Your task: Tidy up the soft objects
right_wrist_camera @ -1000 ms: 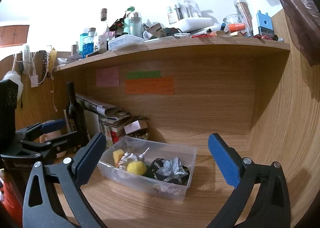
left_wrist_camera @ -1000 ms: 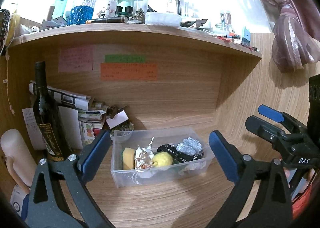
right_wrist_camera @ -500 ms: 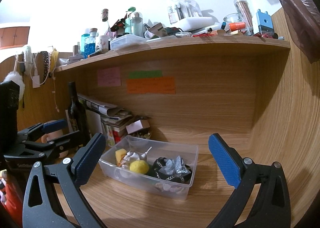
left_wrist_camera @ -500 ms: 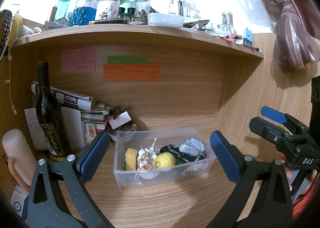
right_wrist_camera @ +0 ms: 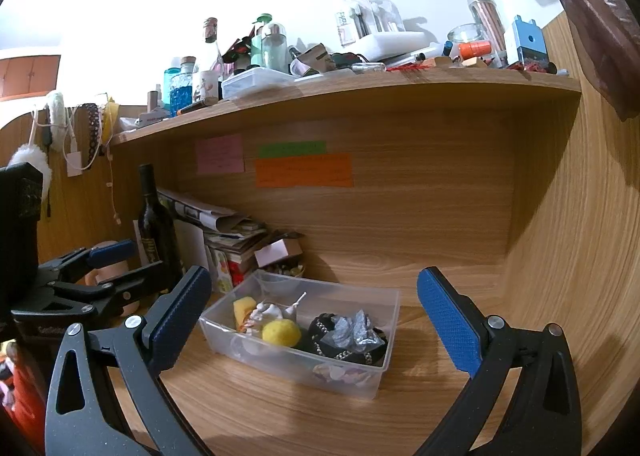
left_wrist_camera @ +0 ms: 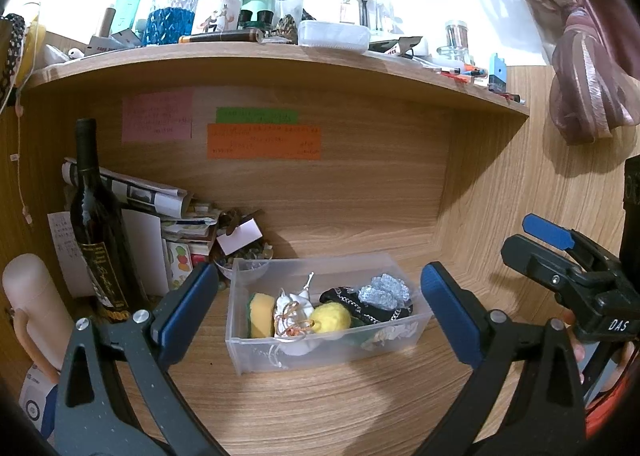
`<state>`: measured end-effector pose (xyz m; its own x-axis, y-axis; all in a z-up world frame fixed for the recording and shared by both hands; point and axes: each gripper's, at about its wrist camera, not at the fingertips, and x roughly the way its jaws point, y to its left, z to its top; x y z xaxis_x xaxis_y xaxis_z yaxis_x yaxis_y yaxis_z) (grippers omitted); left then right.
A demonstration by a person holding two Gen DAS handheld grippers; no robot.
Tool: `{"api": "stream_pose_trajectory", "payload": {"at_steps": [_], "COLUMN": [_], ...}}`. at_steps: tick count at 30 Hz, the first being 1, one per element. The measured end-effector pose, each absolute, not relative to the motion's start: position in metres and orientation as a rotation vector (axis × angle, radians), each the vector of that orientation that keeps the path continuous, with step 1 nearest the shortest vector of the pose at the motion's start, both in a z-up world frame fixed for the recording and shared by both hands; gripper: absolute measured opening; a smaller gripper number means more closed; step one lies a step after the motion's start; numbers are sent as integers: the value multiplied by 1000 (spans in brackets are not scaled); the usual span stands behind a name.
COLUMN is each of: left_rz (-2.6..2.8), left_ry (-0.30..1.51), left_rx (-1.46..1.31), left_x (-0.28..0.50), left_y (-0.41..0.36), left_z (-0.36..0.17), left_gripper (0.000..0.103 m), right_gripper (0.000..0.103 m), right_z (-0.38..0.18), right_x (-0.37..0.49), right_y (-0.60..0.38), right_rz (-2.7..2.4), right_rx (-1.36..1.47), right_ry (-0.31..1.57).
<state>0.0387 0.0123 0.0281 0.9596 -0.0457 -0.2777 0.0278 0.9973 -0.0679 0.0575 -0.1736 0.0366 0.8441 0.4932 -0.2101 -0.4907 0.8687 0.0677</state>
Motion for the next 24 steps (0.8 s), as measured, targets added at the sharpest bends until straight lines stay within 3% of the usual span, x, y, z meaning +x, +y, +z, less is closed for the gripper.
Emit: {"api": "stream_pose_trajectory", "payload": {"at_steps": [24], "left_rz": [-60], "left_ry": [309], "left_rx": [-79], "left_x": [44], "left_y": [18], "left_z": [24], "left_gripper": [103], "right_gripper": [103], "right_z": [31], "right_x": [62], "right_y": [-171], "right_rz": [498], "right_rx": [24], "right_ry": [248]}}
